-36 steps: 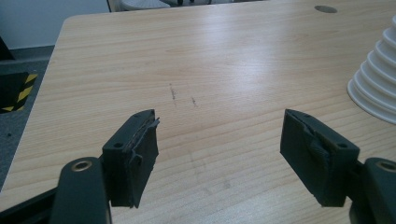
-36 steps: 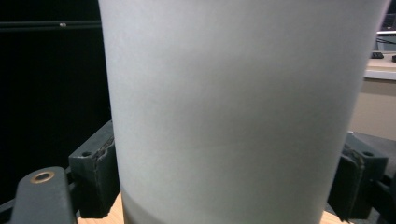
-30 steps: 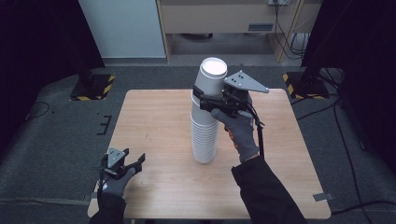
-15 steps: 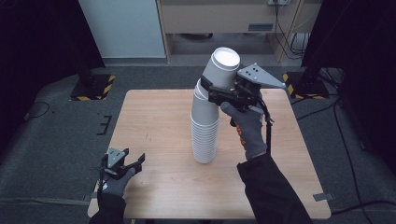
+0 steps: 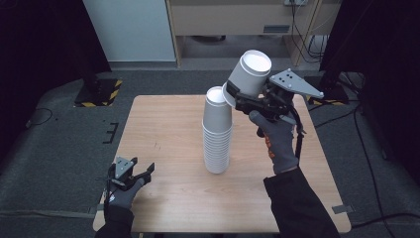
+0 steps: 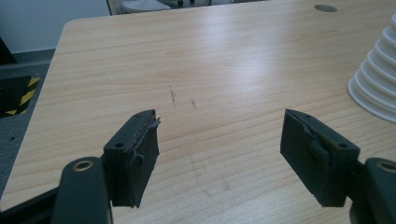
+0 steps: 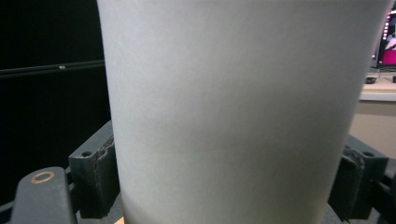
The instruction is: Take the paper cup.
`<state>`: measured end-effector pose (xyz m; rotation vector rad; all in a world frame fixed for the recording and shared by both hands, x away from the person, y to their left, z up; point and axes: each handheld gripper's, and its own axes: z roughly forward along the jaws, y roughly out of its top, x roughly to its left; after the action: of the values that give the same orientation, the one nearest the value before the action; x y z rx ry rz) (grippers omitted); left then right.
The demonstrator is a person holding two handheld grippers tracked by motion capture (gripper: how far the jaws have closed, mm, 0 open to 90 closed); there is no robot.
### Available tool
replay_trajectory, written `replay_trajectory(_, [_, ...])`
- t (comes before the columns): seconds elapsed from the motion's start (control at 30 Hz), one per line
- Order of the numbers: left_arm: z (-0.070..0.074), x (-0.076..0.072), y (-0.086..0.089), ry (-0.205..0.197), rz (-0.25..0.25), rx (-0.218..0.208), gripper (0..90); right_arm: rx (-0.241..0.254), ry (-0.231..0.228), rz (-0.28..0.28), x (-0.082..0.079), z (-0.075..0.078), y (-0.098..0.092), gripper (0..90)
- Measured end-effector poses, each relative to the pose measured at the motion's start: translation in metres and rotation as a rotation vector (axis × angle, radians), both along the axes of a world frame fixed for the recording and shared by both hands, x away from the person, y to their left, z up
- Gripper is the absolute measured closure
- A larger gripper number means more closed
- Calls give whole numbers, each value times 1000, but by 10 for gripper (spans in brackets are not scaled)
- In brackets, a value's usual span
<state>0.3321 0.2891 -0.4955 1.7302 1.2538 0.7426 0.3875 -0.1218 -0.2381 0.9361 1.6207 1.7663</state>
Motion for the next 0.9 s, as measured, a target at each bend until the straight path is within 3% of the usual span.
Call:
replay_trajectory(0.23, [0, 0, -1, -3, -8, -6, 270, -2, 10, -9, -6, -10, -15, 151])
replay_trajectory(0.9, [-1, 0, -4, -4, -18, -7, 271, 22, 117, -26, -24, -69, -57, 150])
